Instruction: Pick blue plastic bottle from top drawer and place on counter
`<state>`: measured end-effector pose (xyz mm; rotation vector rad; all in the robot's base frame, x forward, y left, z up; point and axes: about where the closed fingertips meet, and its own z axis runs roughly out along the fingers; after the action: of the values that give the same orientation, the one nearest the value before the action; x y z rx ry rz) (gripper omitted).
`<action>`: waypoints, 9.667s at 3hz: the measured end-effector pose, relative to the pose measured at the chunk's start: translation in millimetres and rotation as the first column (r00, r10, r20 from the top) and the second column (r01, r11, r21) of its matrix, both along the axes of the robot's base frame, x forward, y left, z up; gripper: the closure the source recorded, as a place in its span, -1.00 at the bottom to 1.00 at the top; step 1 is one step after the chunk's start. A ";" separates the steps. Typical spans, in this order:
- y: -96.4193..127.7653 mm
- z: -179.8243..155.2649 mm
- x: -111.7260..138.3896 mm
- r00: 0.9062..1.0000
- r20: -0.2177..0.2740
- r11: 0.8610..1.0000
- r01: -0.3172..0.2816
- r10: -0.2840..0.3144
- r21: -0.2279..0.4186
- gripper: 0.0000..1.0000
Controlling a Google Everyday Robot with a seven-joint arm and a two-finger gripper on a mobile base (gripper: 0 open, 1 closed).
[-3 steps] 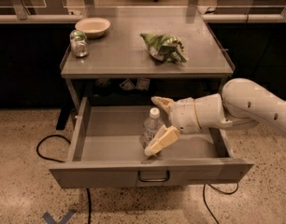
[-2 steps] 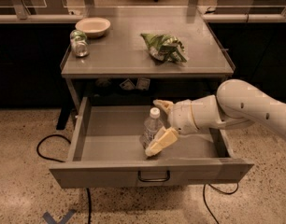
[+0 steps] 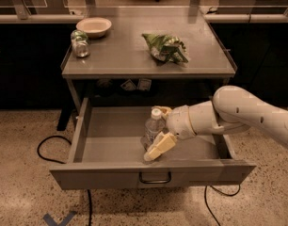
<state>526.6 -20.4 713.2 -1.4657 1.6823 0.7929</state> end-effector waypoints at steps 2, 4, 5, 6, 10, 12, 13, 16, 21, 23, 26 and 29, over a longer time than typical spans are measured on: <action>0.3 -0.8 -0.1 1.000 -0.001 1.000 -0.001 0.001 0.001 -0.63; 0.3 -0.7 -0.1 1.000 -0.001 1.000 -0.001 0.001 0.001 0.30; 0.5 -0.6 -0.2 1.000 -0.002 1.000 -0.001 0.001 0.001 0.76; 1.9 25.4 -2.0 1.000 0.012 1.000 -0.014 0.014 -0.010 1.00; 19.4 186.7 34.9 0.982 0.166 0.994 -0.075 0.087 -0.077 1.00; 38.5 198.6 88.3 0.963 0.161 0.976 -0.206 0.216 -0.072 1.00; 42.0 223.3 96.3 0.950 0.204 0.971 -0.226 0.236 -0.073 1.00; 37.4 268.4 120.1 0.931 0.285 0.974 -0.218 0.226 -0.061 1.00; 46.6 240.1 162.1 0.954 0.138 0.960 -0.275 0.266 0.055 1.00; 53.8 220.9 172.1 0.954 0.069 0.951 -0.296 0.291 0.088 1.00; 50.3 248.6 198.1 0.968 0.142 0.965 -0.226 0.207 0.133 1.00; 66.2 228.6 214.5 0.971 0.131 0.956 -0.225 0.202 0.191 0.64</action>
Offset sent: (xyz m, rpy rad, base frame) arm -0.0001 0.0002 -0.0008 0.0007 0.0014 0.0005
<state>741.1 45.7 941.8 -1.5329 1.3322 0.9533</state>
